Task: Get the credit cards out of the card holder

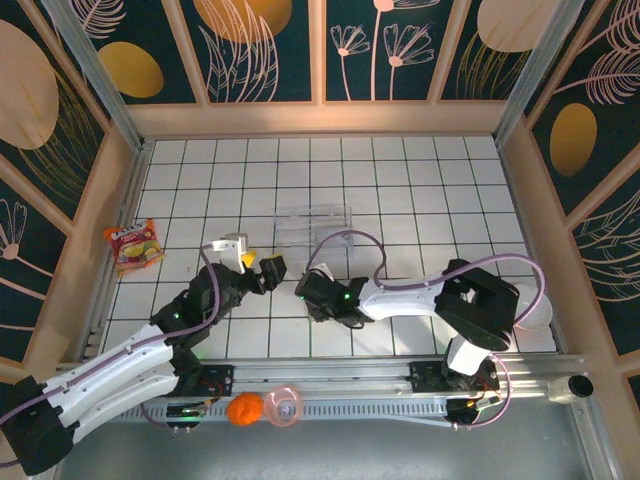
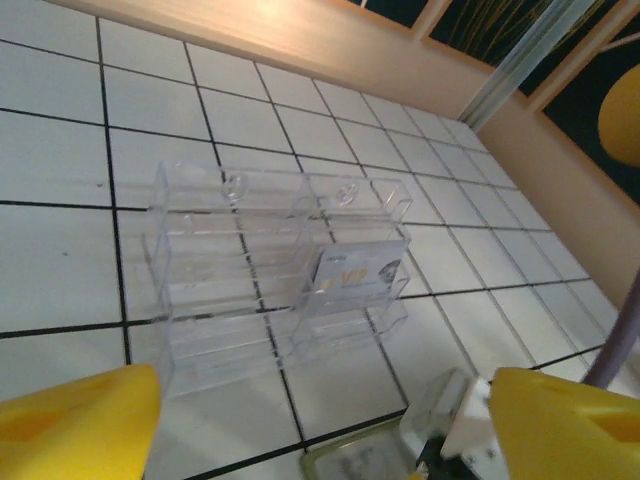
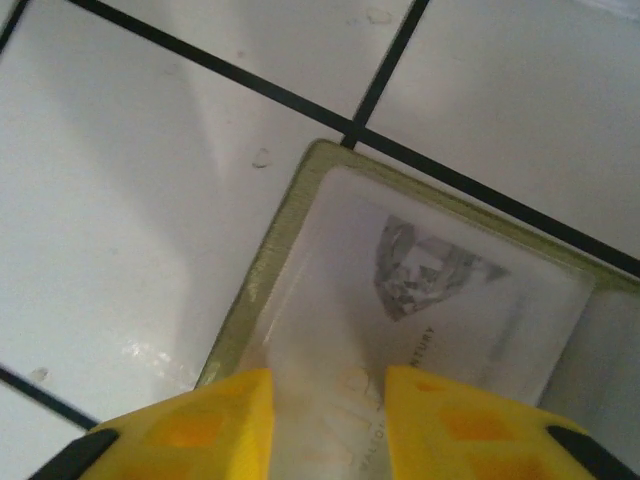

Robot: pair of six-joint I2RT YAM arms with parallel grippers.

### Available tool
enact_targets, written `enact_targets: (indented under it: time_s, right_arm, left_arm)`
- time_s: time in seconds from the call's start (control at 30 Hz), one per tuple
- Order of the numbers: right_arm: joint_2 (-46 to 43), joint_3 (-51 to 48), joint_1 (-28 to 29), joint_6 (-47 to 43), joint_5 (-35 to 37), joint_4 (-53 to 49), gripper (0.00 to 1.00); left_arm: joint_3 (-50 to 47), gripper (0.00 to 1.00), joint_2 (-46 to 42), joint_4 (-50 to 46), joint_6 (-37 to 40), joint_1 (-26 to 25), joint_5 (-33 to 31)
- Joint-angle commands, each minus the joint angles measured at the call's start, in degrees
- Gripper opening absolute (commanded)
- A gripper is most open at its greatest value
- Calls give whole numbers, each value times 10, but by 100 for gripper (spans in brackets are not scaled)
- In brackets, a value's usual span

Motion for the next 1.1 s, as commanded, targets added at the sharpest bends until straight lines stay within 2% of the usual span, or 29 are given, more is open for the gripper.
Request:
enact_targets:
  time_s: [0.0,0.13,0.3,0.5,0.63,0.77,1.07]
  right_arm:
    - [20,15,7,11,30,-36,27]
    - [7,9,7,18,26,-20,15]
    - [-26,-12,5,26,34,14,1]
    - [-111,-79,-4,32,5,107,0]
    - [-138,-107,-23,36,-43,144,0]
    - [-136,-112,-25,41,-55,144,0]
    - [-145,-127,-29,54,-61,158,0]
  left_arm:
    - [-18,74,-12,-25,-27,4,12]
    - [-25,62,4,-26,-31,5,49]
    - [-34,35,56,5,-32,4,105]
    - [-56,16,146,112,-63,3,172]
    - [-46,8,211,160,-71,-9,192]
    - [-21,4,259,173,-65,-30,193]
    - [25,0,341,147,-76,-55,170]
